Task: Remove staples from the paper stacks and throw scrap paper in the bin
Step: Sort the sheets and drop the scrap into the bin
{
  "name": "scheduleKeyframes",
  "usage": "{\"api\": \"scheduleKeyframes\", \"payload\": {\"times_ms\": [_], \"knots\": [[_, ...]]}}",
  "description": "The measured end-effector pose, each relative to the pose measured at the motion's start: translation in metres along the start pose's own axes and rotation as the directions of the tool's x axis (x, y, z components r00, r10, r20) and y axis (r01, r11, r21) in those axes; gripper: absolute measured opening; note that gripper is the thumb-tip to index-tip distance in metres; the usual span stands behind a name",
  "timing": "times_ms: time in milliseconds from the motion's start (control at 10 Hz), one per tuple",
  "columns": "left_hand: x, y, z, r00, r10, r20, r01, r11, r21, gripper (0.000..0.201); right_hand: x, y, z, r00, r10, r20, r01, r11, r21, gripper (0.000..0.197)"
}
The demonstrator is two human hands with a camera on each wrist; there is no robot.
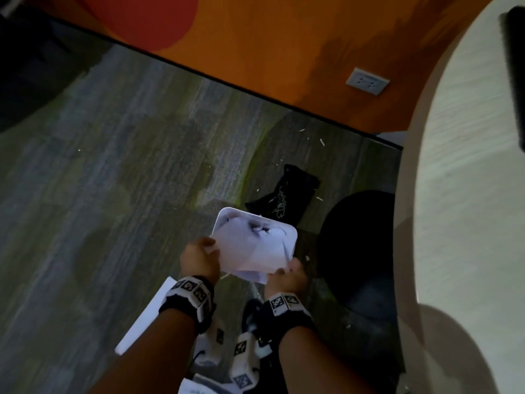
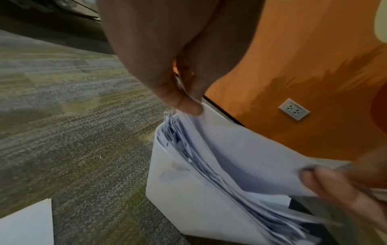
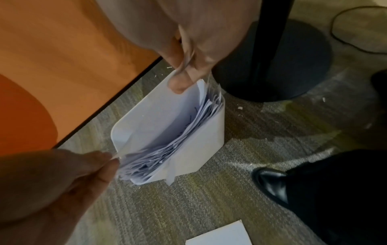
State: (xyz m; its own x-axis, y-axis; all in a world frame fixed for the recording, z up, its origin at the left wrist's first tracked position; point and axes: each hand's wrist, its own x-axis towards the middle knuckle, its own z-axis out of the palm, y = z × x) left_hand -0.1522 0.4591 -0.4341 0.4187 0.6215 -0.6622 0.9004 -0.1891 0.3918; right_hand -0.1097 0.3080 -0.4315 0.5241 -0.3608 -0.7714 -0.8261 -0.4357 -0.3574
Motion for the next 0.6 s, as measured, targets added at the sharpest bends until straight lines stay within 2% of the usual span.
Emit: {"api": "scheduleKeyframes", "payload": {"times_ms": [100,200,300,400,500,600], "knots": [[0.000,0.000,0.005,0.989,0.057,0.139,-0.073,0.991,0.111,0.044,-0.009,-0.008,0.002,0.991,0.054,0.121,-0.048,0.998,-0.047,0.038],[-0.008,0.009,-0.013,0.989,0.118,0.088,-0.127,0.985,0.112,0.045,-0.026,-0.011,0.000,0.993,-0.016,0.116,0.018,1.000,-0.013,0.049],[-0.028,0.021,-0.050,0.985,0.167,-0.039,-0.164,0.984,0.061,0.034,-0.072,-0.045,-0.021,0.966,-0.211,0.148,0.231,0.964,-0.134,0.056],[-0.063,0.040,-0.091,0.967,0.243,-0.070,-0.245,0.969,-0.022,0.024,-0.108,-0.078,-0.045,0.897,-0.350,0.270,0.416,0.877,-0.242,0.042],[-0.108,0.072,-0.130,0.944,0.297,-0.143,-0.312,0.945,-0.099,0.016,-0.154,-0.110,-0.079,0.832,-0.434,0.345,0.531,0.803,-0.271,0.035],[-0.156,0.105,-0.156,0.926,0.333,-0.175,-0.358,0.924,-0.137,0.017,-0.189,-0.131,-0.115,0.759,-0.493,0.426,0.640,0.686,-0.346,0.031]]}}
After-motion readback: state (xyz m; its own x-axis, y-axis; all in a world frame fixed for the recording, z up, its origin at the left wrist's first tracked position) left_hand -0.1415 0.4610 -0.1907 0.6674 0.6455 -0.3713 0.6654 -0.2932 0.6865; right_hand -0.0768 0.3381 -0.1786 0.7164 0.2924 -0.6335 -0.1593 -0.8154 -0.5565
